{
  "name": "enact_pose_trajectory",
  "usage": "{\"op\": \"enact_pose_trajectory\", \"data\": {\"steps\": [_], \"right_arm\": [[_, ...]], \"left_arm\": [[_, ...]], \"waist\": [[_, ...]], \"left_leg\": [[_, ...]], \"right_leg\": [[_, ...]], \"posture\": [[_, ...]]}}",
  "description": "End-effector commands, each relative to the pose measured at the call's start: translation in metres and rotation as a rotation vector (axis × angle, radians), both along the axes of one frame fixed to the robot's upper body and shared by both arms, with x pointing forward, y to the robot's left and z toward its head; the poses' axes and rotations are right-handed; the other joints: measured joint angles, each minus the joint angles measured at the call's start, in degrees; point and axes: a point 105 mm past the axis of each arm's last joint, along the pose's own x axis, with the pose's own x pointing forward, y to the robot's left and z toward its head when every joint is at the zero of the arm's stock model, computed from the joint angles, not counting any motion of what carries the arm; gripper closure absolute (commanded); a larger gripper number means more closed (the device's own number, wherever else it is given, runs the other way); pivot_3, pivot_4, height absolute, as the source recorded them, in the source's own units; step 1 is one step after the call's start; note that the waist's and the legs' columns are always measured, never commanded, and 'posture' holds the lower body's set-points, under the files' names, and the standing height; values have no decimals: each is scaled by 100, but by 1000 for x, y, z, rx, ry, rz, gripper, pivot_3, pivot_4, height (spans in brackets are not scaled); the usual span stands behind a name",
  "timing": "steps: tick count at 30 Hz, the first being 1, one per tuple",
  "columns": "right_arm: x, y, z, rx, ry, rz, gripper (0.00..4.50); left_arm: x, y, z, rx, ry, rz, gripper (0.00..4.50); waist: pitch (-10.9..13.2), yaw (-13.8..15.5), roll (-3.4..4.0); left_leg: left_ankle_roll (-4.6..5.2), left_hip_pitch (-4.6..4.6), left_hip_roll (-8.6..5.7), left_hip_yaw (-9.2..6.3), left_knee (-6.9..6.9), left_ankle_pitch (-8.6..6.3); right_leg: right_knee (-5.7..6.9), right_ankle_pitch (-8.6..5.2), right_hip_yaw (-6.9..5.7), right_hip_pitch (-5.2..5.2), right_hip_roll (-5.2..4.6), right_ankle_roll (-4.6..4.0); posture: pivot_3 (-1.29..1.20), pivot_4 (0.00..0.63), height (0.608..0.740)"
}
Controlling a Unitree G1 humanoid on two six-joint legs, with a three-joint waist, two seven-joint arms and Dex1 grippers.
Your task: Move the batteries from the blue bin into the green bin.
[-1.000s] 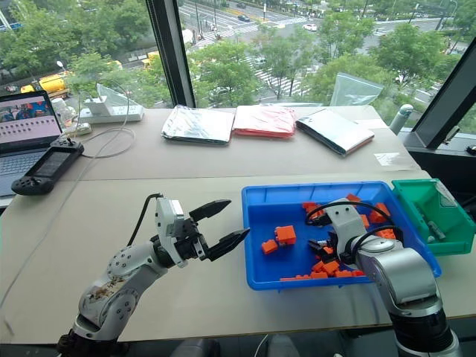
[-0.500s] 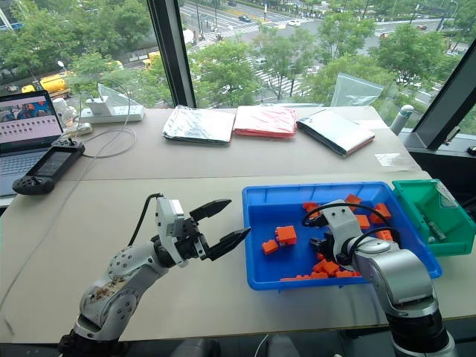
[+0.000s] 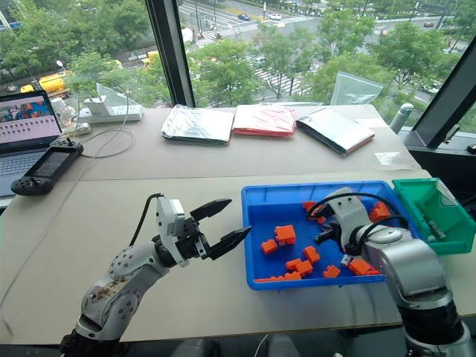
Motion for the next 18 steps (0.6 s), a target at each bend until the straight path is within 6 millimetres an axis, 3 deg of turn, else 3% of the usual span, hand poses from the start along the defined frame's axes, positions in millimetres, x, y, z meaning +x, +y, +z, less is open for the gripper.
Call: {"op": "enact_pose_trajectory", "data": {"steps": [1,4,6,8,14,18], "right_arm": [[-3,-24,31,-128,-65,44,4169],[-18,-24,26,-357,-15,271,3514],[-25,-33,13,-456,67,337,2774],[-22,-44,5,-424,128,272,2148],[-34,-39,-16,-395,262,350,46],[-23,-29,-5,-529,117,497,13]], "left_arm": [[-3,-2,7,-16,-37,-9,0],[-2,-3,7,-19,-34,-9,0],[-2,-3,7,-20,-32,-10,0],[-2,-3,7,-19,-32,-12,0],[-3,-4,6,-16,-36,-8,0],[-3,-3,6,-15,-37,-1,0]], "waist": [[3,28,4],[2,47,7],[3,35,5],[3,-11,3],[4,-21,4],[4,-10,4]], "left_leg": [[0,-5,-5,2,0,0],[1,-7,-3,7,1,0],[2,-7,0,18,-1,-1],[2,-5,1,19,-1,-1],[1,6,7,11,2,0],[1,2,4,9,2,-1]], "right_leg": [[-2,-1,-1,-1,-5,2],[-7,-1,-2,-1,-4,2],[-8,-5,-7,1,-1,5],[-7,-5,-7,0,-1,5],[-1,-2,6,2,2,1],[-3,-2,6,1,-2,3]], "posture": [[0,150,740],[0,150,740],[0,150,740],[0,150,740],[0,150,740],[0,150,740]]}}
